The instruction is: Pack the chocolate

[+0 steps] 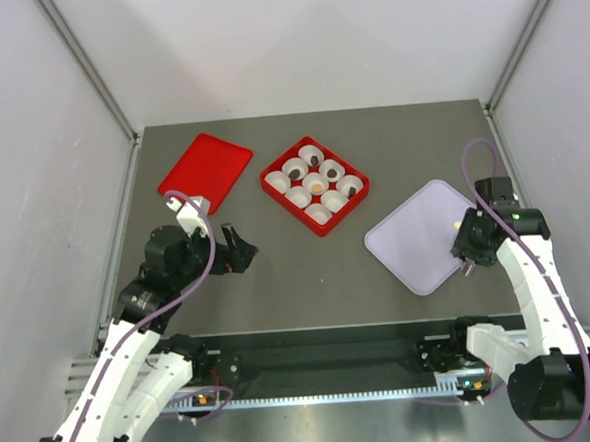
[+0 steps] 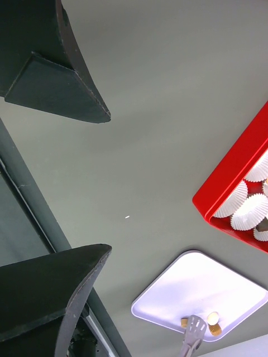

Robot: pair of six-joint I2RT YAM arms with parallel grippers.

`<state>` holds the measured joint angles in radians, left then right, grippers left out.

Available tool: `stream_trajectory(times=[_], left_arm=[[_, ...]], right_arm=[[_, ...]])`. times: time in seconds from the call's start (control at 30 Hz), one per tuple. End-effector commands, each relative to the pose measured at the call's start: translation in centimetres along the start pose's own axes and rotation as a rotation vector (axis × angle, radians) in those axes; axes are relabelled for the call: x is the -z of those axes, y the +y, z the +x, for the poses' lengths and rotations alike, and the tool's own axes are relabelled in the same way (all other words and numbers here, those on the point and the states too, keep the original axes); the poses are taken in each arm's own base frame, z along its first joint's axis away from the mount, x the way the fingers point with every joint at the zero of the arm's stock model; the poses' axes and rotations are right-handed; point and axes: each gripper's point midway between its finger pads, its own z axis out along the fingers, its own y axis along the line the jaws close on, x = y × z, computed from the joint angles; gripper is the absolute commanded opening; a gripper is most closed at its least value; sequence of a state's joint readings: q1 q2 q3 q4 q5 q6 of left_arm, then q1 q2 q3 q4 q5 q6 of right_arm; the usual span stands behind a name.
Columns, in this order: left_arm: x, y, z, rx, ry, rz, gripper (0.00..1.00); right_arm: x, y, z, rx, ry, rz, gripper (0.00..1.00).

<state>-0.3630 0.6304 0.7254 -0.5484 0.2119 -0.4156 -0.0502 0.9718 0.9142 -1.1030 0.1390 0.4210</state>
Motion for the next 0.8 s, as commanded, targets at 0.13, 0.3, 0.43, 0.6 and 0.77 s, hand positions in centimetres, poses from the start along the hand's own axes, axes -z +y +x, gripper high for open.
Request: stream_trajectory(times=[0.13, 0.3, 0.43, 0.6, 0.77], left_arm=[[0.1, -0.7, -1.0, -0.021, -0.041, 0.031, 0.95], [0.1, -0.7, -0.9, -0.021, -0.041, 0.031, 0.95], [0.2, -0.7, -1.0, -0.022, -0.047, 0.032, 0.95], [0.2, -0.7, -1.0, -0.022, -0.046, 0.031, 0.95], [0.2, -0.7, -1.1, -0.021, -0.048, 0.031, 0.95]], right_arm=[[1.1, -0.1, 0.6, -0.042, 0.005, -0.016, 0.40], [1.6, 0.0, 0.7, -0.018, 0.001, -0.036, 0.40], [1.5, 0.1, 0.7, -0.015, 0.000, -0.045, 0.37], [1.5, 0.4, 0.6, -0.007, -0.003, -0.060, 0.33], [1.6, 1.2, 0.1, 0.002, -0.020, -0.100, 0.29]])
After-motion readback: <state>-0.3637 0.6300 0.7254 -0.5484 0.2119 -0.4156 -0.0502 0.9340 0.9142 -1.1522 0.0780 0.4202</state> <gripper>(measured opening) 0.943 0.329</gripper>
